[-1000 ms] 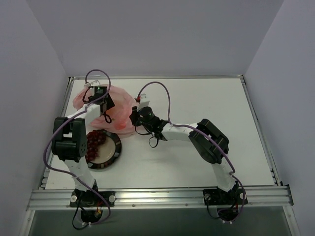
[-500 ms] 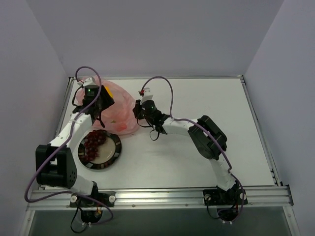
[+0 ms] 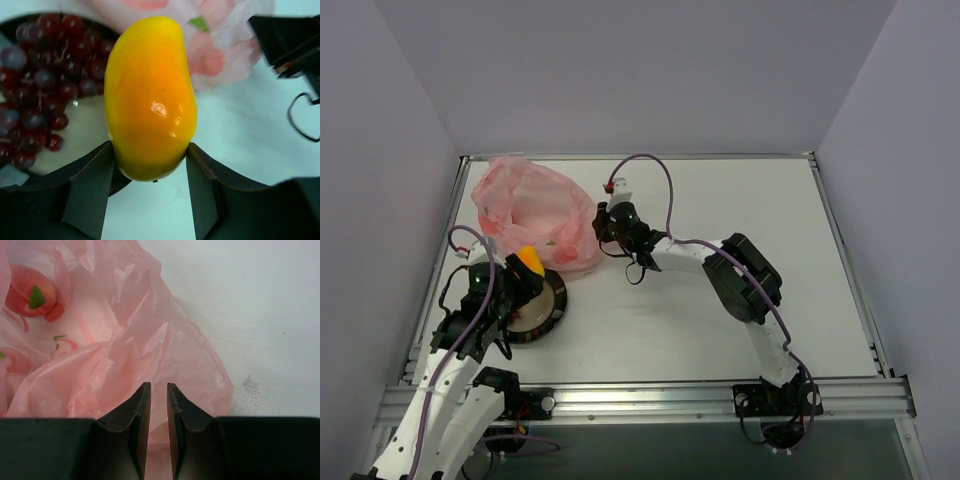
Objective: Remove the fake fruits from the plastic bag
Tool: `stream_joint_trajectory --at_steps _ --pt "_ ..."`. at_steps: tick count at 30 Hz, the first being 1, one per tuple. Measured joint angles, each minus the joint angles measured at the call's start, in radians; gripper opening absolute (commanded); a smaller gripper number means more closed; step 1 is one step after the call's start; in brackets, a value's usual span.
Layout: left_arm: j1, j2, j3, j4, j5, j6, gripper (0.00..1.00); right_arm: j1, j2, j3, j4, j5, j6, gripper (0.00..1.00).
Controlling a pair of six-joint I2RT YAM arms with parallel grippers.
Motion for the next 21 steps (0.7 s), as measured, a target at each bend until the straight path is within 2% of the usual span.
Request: stream_joint_trajectory --at_steps 3,6,7,8,9,10,12,13,17,19,20,21 --pt "-0.014 -0.053 -0.073 -0.055 -0.015 -0.032 0.24 -0.002 0.0 0.0 -0.005 0.0 -0.002 0.21" --pt "-0.021 -0.023 -0.109 -0.082 -0.033 -0.047 0.35 -0.003 0.0 0.0 -0.02 0.0 -0.008 0.42" --pt "-0.022 -0.005 -0.111 -0.089 -0.042 -0.048 0.49 -0.003 -0.001 0.002 -0.03 0.0 -0.013 0.59" --pt "-0.022 0.014 -0.111 -0.087 -0.047 -0.049 0.57 -0.003 -0.002 0.003 -0.042 0.001 -0.013 0.66" --pt "-0.022 0.03 -0.111 -0.086 -0.052 -0.05 0.75 -0.003 -0.005 0.005 -0.06 0.003 -0.018 0.72" --pt "-0.023 0.037 -0.111 -0.087 -0.056 -0.048 0.84 -0.003 -0.008 0.006 -0.074 0.003 -0.022 0.8" --pt "-0.027 0.039 -0.111 -0.086 -0.076 -0.059 0.96 -0.003 -0.02 0.011 -0.111 0.004 -0.029 0.86" --pt "-0.028 0.034 -0.111 -0.086 -0.083 -0.061 0.97 -0.002 -0.027 0.016 -0.128 0.004 -0.031 0.89" --pt "-0.042 -0.004 -0.111 -0.088 -0.103 -0.069 0.95 0.008 -0.057 0.043 -0.18 0.02 -0.045 0.91" --pt "-0.052 -0.033 -0.108 -0.089 -0.108 -0.072 0.89 0.014 -0.068 0.062 -0.196 0.034 -0.049 0.89" --pt "-0.055 -0.041 -0.1 -0.092 -0.111 -0.072 0.81 0.02 -0.07 0.073 -0.201 0.043 -0.051 0.88" --pt "-0.06 -0.041 -0.086 -0.093 -0.114 -0.072 0.79 0.026 -0.071 0.085 -0.203 0.051 -0.053 0.85"
